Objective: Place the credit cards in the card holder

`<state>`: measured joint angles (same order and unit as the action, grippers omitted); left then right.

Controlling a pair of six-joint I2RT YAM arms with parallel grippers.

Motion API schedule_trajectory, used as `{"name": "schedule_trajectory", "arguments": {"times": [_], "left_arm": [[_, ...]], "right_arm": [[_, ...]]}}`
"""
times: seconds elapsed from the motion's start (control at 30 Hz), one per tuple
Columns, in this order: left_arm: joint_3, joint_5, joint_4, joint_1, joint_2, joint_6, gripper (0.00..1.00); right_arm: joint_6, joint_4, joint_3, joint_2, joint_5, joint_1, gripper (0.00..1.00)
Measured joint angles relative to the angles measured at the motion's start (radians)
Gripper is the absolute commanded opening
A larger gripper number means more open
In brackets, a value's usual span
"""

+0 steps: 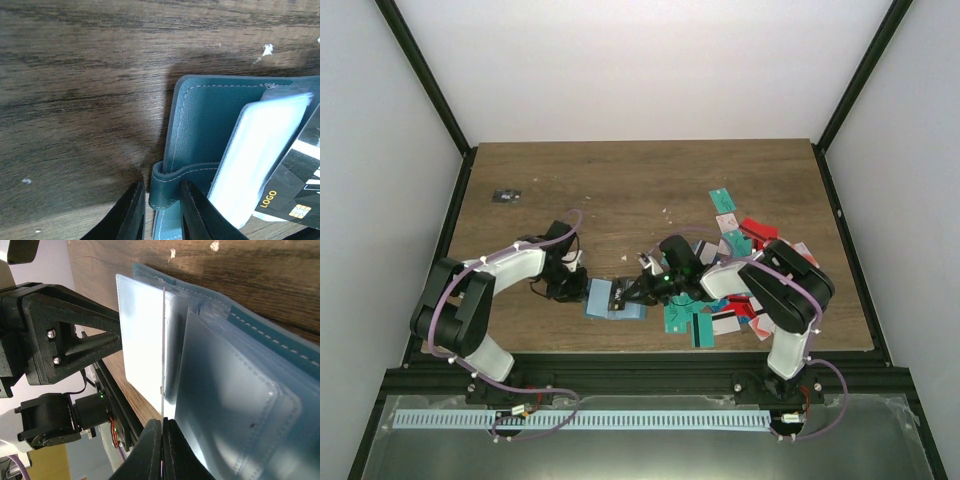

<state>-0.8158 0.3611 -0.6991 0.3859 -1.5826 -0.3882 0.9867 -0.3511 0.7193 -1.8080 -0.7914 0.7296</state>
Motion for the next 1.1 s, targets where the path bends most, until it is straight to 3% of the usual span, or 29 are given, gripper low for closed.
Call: {"name": "schedule_trajectory", "arguments": {"times": [1.1], "left_arm": [[0.027, 0.009, 0.017, 0.000, 0.023, -0.016, 0.22]], "right_arm": [[0.164, -0.117, -0.055, -0.007, 0.092, 0.074, 0.01]]}}
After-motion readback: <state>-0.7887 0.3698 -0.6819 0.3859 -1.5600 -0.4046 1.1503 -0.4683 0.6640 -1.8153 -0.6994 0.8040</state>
